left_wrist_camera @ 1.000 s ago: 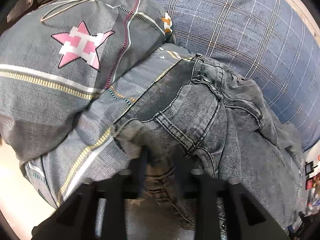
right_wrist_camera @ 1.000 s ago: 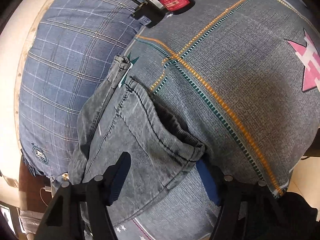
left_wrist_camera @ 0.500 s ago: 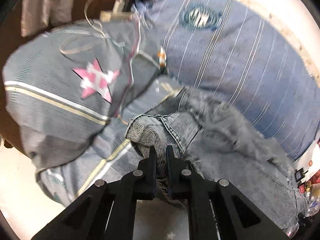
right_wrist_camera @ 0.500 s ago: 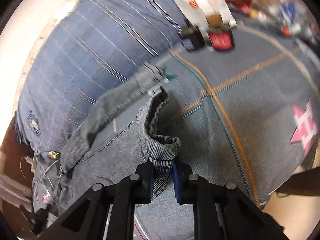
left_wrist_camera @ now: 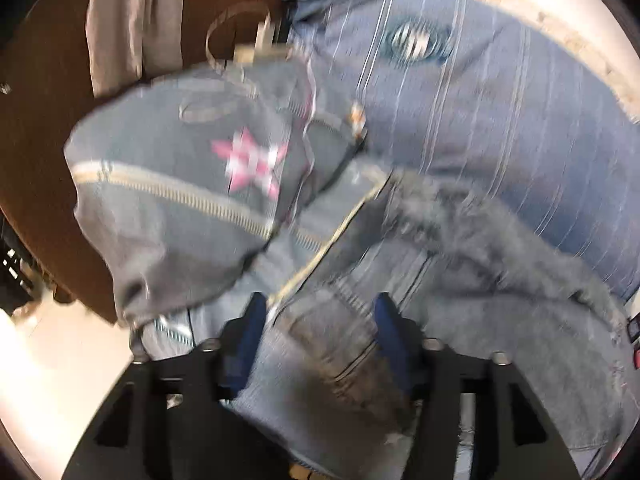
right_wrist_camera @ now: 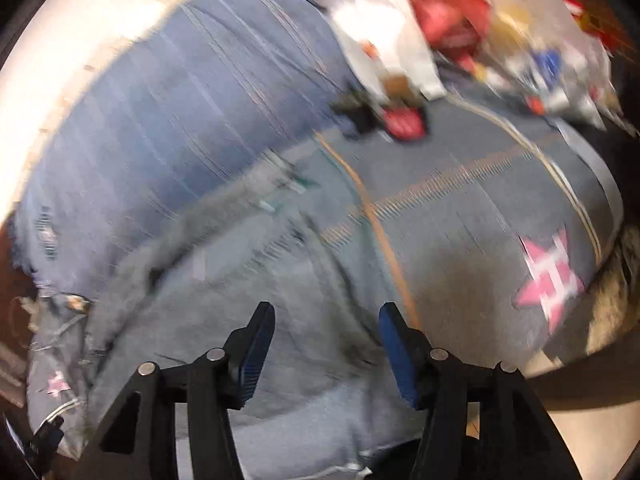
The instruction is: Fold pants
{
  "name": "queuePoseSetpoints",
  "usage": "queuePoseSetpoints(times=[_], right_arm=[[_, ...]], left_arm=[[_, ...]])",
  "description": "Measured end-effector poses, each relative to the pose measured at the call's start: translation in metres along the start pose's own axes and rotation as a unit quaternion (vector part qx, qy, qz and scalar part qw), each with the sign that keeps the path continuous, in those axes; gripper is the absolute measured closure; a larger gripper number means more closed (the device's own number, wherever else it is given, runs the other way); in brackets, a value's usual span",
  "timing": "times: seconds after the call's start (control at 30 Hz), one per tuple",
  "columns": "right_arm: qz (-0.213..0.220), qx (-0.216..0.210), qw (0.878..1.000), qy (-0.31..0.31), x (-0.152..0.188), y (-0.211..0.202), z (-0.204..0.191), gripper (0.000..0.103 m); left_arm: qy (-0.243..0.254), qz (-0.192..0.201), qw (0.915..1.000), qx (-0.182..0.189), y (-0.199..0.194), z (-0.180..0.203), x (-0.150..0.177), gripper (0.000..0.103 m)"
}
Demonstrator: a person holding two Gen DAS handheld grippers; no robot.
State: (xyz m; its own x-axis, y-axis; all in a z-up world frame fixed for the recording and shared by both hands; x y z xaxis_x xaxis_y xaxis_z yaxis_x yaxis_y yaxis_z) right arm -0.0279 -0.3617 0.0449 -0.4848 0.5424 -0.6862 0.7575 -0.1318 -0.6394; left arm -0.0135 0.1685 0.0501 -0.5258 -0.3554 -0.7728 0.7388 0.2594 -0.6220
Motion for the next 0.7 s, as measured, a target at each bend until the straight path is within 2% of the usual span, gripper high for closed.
queuePoseSetpoints(times=[0.1, 0.13, 0.2, 0.27, 0.3, 0.33, 0.37, 0.4, 0.47, 0.53, 0.63, 0.7], right_arm=[[0.003, -0.064, 0.998, -0.011, -0.001, -0.001, -0.020, 0.028], [-0.010, -0.078, 0.997, -0.011, 0.001, 0.007, -0.023, 0.028], [-0.043, -0.084, 0.996, -0.008, 0.012, 0.030, -0.027, 0.028], [-0.085, -0.073, 0.994, 0.007, 0.025, 0.055, -0.017, 0.028], [-0.114, -0.057, 0.992, 0.024, 0.031, 0.070, -0.009, 0.028], [-0.137, -0.049, 0.989, 0.039, 0.037, 0.078, -0.001, 0.027], [-0.154, -0.060, 0.983, 0.077, 0.042, 0.086, 0.012, 0.027], [-0.139, -0.075, 0.981, 0.110, 0.039, 0.080, 0.020, 0.027], [-0.158, -0.076, 0.975, 0.135, 0.032, 0.075, 0.024, 0.027], [-0.143, -0.072, 0.980, 0.116, 0.024, 0.067, 0.016, 0.027], [-0.117, -0.084, 0.987, 0.073, 0.012, 0.056, -0.007, 0.026], [-0.102, -0.093, 0.989, 0.046, 0.008, 0.059, -0.023, 0.018]], left_arm=[[-0.001, 0.015, 0.9987, 0.050, -0.012, 0.011, -0.008, 0.031], [0.002, 0.010, 0.9974, 0.071, -0.010, 0.018, -0.009, 0.029], [0.024, -0.004, 0.9959, 0.087, 0.002, 0.031, -0.002, 0.029], [0.041, -0.051, 0.9956, 0.067, 0.032, 0.038, 0.011, 0.029], [0.053, -0.099, 0.9929, 0.039, 0.057, 0.036, 0.024, 0.029], [0.059, -0.141, 0.9880, 0.018, 0.077, 0.032, 0.035, 0.029], [0.050, -0.183, 0.9818, -0.001, 0.095, 0.022, 0.048, 0.028], [0.016, -0.172, 0.9849, 0.006, 0.094, 0.010, 0.050, 0.027], [-0.007, -0.164, 0.9863, -0.006, 0.087, 0.002, 0.044, 0.027], [0.006, -0.151, 0.9885, 0.006, 0.079, 0.008, 0.034, 0.027], [0.031, -0.103, 0.9940, 0.020, 0.057, 0.025, 0.015, 0.027], [0.038, -0.075, 0.9954, 0.046, 0.045, 0.035, 0.003, 0.027]])
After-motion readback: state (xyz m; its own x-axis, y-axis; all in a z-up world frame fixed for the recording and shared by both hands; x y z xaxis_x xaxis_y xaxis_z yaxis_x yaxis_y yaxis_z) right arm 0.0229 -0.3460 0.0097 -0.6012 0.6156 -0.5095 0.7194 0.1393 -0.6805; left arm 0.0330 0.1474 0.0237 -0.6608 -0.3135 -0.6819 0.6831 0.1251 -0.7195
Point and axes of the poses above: each gripper's, at about its wrist camera, not at the fingertips, and y roughly the way its jaws point, z to its right, x to its underside, the point moved 1 cm from there along y, roughly the way its jaws point, and after that the axes turned 6 degrees about z, right-handed, at the moved point
